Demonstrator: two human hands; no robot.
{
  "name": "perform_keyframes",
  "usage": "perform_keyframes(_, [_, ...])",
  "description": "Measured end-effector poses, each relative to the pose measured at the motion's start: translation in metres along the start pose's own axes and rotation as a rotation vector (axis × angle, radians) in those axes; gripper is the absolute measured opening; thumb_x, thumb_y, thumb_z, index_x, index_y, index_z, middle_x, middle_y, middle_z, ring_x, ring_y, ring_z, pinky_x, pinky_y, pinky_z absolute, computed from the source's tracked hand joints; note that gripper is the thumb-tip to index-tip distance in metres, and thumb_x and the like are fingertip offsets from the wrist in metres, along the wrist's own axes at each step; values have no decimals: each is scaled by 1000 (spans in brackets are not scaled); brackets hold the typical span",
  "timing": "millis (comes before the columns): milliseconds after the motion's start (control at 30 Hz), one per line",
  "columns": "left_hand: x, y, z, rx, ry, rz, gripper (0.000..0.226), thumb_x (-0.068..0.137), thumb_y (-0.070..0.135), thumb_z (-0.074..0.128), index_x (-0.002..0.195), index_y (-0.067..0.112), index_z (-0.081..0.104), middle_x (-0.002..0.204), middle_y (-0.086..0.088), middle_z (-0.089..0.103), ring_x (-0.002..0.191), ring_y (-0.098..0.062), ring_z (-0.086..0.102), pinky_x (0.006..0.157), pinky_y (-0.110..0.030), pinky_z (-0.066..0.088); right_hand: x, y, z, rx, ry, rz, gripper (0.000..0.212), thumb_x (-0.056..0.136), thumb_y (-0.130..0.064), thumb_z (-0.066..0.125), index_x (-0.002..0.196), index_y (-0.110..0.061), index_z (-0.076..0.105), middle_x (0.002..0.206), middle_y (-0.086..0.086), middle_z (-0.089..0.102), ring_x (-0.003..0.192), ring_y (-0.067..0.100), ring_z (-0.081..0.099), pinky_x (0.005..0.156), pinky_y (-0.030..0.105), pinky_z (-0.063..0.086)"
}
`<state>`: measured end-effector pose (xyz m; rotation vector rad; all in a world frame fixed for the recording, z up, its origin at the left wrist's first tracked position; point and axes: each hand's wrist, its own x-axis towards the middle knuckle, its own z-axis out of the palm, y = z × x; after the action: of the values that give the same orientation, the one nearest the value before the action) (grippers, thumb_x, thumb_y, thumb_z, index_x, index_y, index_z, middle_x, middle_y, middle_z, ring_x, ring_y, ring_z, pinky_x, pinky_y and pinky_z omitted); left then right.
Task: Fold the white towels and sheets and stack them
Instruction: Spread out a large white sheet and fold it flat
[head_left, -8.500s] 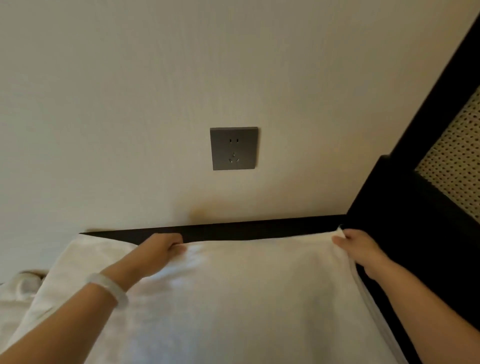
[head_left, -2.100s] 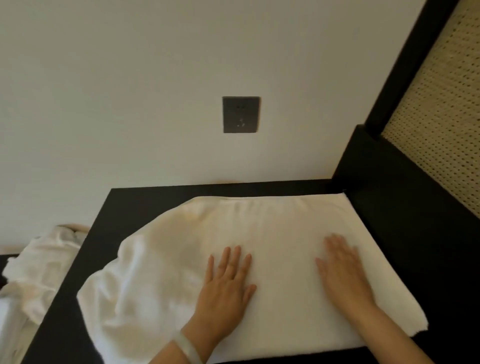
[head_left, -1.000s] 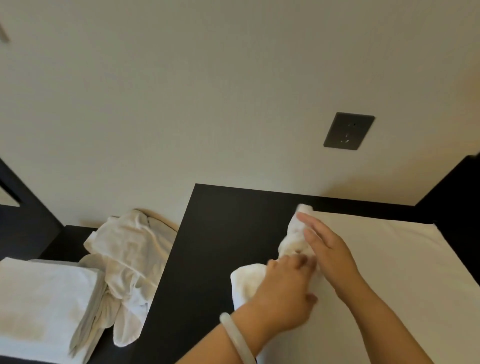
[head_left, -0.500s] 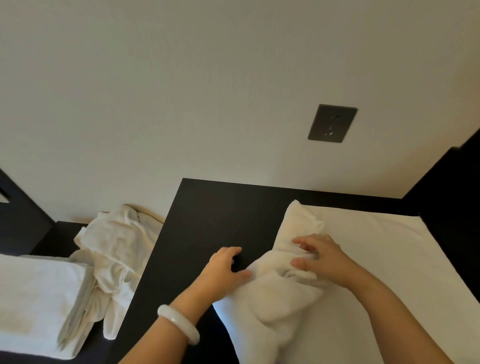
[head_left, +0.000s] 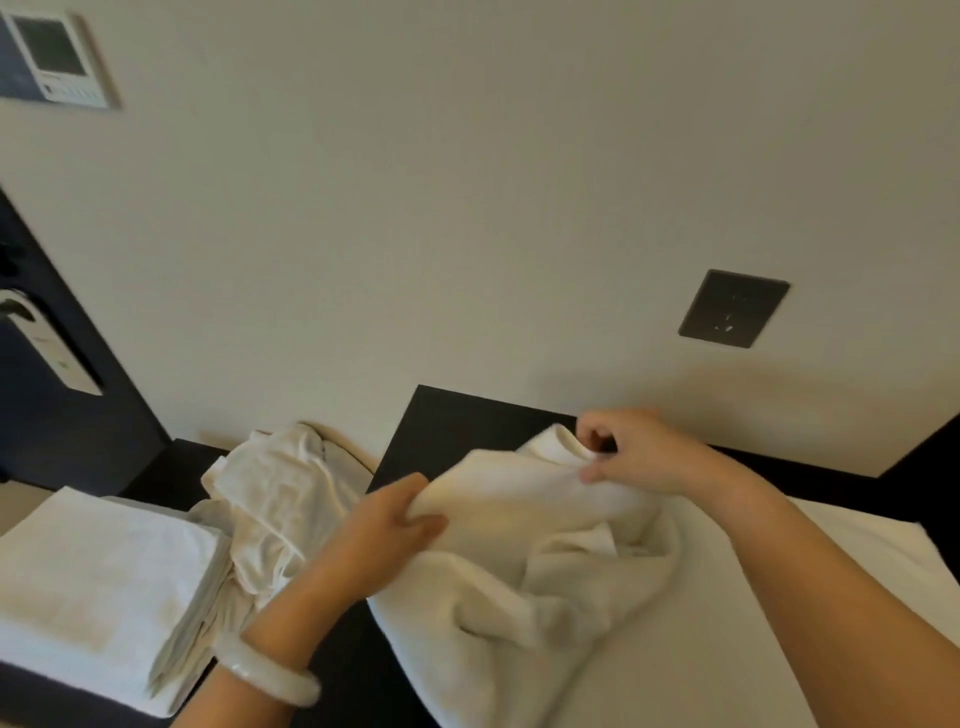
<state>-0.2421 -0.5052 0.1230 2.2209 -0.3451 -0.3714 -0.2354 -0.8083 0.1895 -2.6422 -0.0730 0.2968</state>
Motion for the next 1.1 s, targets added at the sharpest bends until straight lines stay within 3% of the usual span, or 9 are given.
perform_keyframes(133, [9,-41,-29,224,107,-227,9,92,32,62,91,31,54,87,11,58,78,-4,54,65,-16,41,78,-50,14,115,142,-123,34,76,-16,81,71,-29,50,84,-1,64,87,22,59,94,42,42])
perform_keyframes(233, [10,-78,-23,316,83,-400,12,92,30,62,87,23,53,86,8,56,82,-11,55,67,-16,42,127,-55,37,164,210,-83,19,83,-10,72,79,-23,59,85,-3,65,87,20,62,91,40,45])
perform_keyframes(333, [6,-102,-16,251,70,-507,14,90,37,64,89,25,57,89,8,60,81,-7,56,70,-18,47,157,-39,57,191,75,64,14,89,-10,69,97,-16,61,100,2,65,99,24,63,82,31,47])
perform_keyframes(533, [16,-110,-16,119,73,-528,26,85,50,67,86,25,58,81,6,62,71,-6,56,59,-21,42,185,-30,99,68,-173,97,49,86,-19,75,130,-11,56,125,7,59,113,21,58,99,31,46])
perform_keyframes(733, [35,-96,-18,54,124,-456,20,85,44,71,91,29,58,81,9,61,71,-3,55,58,-17,40,203,-53,117,-94,-146,83,33,83,-29,75,110,-16,61,100,-2,60,98,19,54,104,38,36])
perform_keyframes(800, [39,-93,-20,7,121,-435,20,83,39,74,93,30,60,82,8,62,72,-3,56,57,-16,41,210,-56,119,18,-88,19,21,87,-24,73,101,-11,66,95,4,65,92,21,59,89,31,43])
perform_keyframes(900, [39,-95,-19,-50,157,-406,15,81,36,75,89,32,62,76,6,62,64,-2,56,53,-14,43,220,-56,114,206,138,-79,12,92,-17,68,95,-5,70,89,13,70,78,17,56,66,26,36])
perform_keyframes(1000, [29,-103,-17,-99,186,-416,9,90,36,67,84,30,63,68,3,65,59,-5,59,56,-22,50,227,-51,102,246,79,-20,22,92,-8,66,114,-7,67,101,5,66,89,13,58,78,22,41])
perform_keyframes(1100, [15,-114,-21,-245,137,-490,15,97,24,58,85,20,66,71,-3,71,61,-16,66,65,-38,60,228,-37,85,85,-53,28,8,88,-7,69,94,-13,69,90,1,67,80,12,59,70,22,41])
